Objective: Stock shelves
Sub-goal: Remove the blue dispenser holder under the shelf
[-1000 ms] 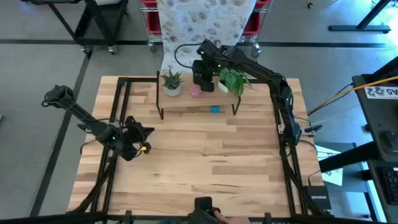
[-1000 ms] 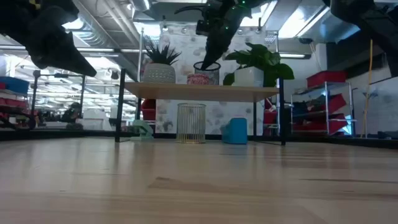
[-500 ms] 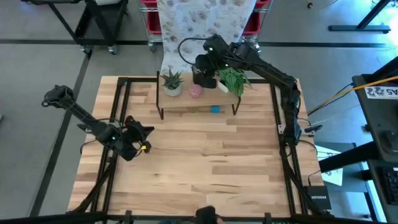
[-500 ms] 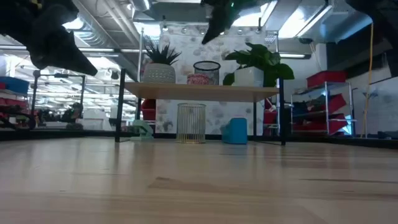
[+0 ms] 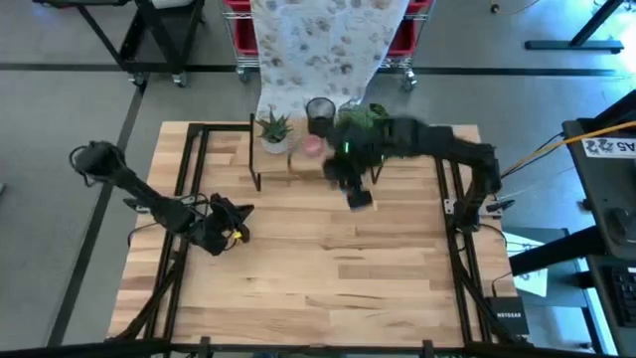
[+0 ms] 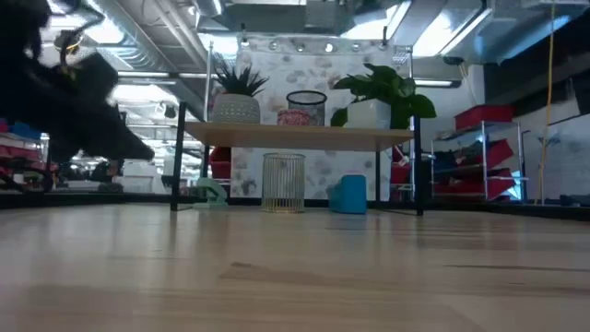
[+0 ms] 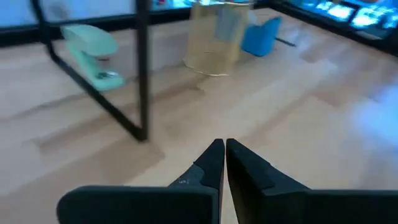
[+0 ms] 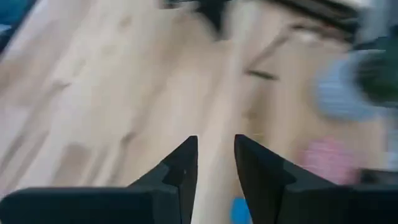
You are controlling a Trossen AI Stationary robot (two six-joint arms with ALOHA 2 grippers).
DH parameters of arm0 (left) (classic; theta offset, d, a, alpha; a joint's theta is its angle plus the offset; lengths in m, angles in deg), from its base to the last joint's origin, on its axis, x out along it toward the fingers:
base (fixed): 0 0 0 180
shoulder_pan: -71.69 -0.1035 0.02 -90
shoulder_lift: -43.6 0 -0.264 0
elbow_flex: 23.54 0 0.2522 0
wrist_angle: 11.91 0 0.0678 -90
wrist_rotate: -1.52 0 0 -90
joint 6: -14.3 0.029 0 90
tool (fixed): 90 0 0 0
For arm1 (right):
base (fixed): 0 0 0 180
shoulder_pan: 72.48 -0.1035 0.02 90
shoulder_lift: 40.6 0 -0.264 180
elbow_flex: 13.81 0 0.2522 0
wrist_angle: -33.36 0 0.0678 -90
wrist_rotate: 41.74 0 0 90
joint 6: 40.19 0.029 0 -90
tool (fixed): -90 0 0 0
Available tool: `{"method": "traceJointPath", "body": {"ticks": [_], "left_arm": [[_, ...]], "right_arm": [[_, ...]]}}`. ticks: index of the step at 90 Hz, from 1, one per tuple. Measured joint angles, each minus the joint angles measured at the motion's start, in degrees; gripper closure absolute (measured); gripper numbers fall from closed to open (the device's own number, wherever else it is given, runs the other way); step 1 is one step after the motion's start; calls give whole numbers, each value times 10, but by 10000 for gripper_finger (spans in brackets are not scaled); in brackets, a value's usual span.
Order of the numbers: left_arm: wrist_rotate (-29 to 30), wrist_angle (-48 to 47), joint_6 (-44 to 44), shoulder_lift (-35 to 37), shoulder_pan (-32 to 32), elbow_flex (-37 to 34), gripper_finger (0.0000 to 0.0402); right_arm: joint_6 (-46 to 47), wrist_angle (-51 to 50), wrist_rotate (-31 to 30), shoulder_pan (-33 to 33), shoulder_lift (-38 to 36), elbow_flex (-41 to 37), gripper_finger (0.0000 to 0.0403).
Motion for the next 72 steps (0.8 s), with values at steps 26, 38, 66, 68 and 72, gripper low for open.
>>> {"method": "traceJointPath", "body": {"ticks": [26,38,66,68,72], "left_arm": [[-120,132,191,-38,-131,-12,401],[-170,168,252,-52,-192,-12,401],[-234,249,372,-87,-326,-12,401],[-239,253,381,-88,-334,-12,401],[-253,259,391,-88,-350,-12,401]], "right_arm": [[152,369,-1,-68,-81,-360,311],[216,516,-3,-74,-83,-462,311],[254,641,-31,-78,-83,-562,311],[254,640,-32,-78,-83,-564,311],[254,640,-32,-78,-83,-567,311]]}}
